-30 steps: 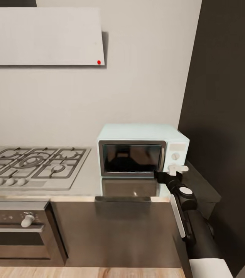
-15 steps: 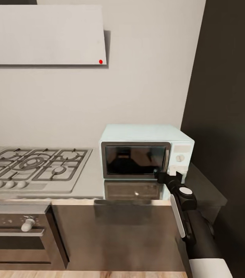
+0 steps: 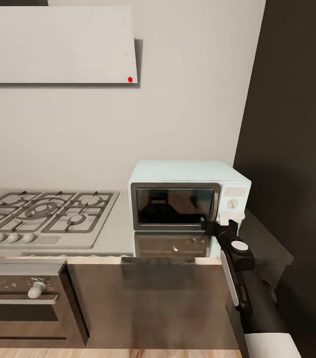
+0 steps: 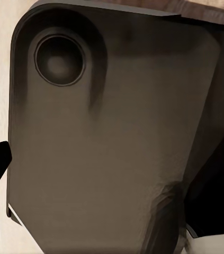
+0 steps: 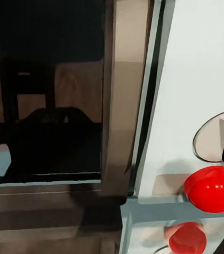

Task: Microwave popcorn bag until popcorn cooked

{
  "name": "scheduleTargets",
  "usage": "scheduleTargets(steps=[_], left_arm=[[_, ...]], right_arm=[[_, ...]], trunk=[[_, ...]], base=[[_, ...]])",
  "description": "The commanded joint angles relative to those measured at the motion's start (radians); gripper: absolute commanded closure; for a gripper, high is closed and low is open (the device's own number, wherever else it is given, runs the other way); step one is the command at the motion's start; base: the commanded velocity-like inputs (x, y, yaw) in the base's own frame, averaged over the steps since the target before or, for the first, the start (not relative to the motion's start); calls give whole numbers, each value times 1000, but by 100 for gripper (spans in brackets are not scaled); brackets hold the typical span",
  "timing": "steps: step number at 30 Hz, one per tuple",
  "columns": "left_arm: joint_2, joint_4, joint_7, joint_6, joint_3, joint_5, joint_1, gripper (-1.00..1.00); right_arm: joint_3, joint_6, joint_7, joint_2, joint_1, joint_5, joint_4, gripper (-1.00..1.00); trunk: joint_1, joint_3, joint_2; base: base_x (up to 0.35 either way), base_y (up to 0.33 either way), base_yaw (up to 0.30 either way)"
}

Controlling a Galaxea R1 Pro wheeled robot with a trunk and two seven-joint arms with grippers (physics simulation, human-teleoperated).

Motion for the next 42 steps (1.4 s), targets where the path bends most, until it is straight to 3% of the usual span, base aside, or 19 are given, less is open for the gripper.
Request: scheduleTargets(steps=[1, 9, 35, 36, 42], left_arm=[[0, 0, -1, -2, 3, 7, 0, -100], [0, 0, 0, -2, 3, 8, 0, -100], [1, 0, -1, -2, 2, 8, 0, -100], [1, 0, -1, -2, 2, 8, 0, -100], [1, 0, 0, -2, 2, 8, 0, -100]], right_arm=[[-1, 6, 0, 1, -1, 9, -2, -100], [-4, -44, 2, 2, -1, 9, -5, -100], [-10, -37, 4, -3, -1, 9, -5, -100], [-10, -36, 4, -3, -1, 9, -5, 100], [-10, -35, 4, -5, -1, 9, -9, 100]], trunk=[[0, -1, -1], [0, -1, -1], [0, -1, -1], [0, -1, -1], [0, -1, -1]], base=[[0, 0, 0], [0, 0, 0], [63, 0, 0], [0, 0, 0], [0, 0, 0]])
